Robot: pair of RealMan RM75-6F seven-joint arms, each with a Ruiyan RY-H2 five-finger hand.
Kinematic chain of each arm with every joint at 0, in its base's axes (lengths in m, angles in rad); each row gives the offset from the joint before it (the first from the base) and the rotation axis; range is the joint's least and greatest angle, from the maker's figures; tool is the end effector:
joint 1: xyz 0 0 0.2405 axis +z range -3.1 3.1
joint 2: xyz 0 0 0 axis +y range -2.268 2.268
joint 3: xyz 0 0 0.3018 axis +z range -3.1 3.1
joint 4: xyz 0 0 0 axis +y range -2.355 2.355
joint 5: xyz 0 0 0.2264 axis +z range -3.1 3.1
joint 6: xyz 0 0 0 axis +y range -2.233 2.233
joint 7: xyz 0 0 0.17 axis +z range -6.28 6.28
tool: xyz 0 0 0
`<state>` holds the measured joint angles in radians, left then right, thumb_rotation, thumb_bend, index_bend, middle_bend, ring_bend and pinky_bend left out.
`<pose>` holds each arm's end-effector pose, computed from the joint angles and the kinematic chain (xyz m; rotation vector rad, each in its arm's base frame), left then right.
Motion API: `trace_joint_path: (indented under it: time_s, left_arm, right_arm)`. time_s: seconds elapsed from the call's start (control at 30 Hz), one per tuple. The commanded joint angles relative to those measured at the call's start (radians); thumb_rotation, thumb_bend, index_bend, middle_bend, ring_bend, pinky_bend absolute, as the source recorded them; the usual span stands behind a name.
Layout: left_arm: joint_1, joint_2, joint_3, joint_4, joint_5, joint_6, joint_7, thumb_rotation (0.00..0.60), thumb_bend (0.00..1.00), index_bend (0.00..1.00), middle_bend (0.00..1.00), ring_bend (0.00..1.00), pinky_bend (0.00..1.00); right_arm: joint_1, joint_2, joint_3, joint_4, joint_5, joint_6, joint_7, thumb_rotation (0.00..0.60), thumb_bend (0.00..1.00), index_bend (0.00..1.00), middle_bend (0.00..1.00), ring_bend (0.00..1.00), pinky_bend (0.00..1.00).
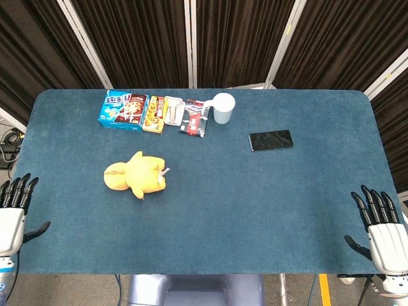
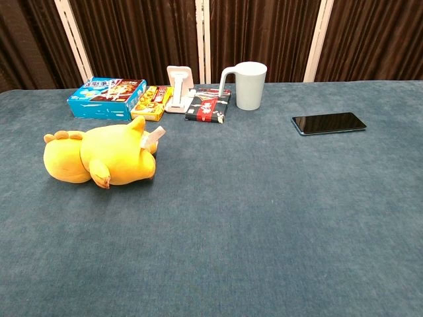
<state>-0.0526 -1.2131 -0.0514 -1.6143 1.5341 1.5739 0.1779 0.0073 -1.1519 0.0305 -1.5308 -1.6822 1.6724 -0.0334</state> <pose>-0.3453 0.1997 0.1417 -1.3659 -0.7853 -0.8885 -0.3481 -0.1769 0.1722 1.4227 -0.6980 0.9882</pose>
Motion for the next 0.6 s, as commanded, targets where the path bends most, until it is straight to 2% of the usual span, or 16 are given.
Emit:
trace_joint_path:
  time_s: [0.03,0.6]
  left_arm:
    - [0.001,0.000,0.001,-0.001,0.002,0.002,0.000,0.600,0.06,0.00,0.00,0.00,0.00]
    - [-0.007,-0.005,0.003,0.002,0.004,-0.012,0.000,0.600,0.07,0.00,0.00,0.00,0.00]
  right_arm:
    - [-0.001,0.001,-0.001,-0.001,-0.003,0.002,0.002,0.600,0.10,0.02,0.00,0.00,0.00]
    - [0.003,0.008,-0.005,-0.010,0.001,-0.017,-0.001,0.600,0.10,0.02,0.00,0.00,0.00]
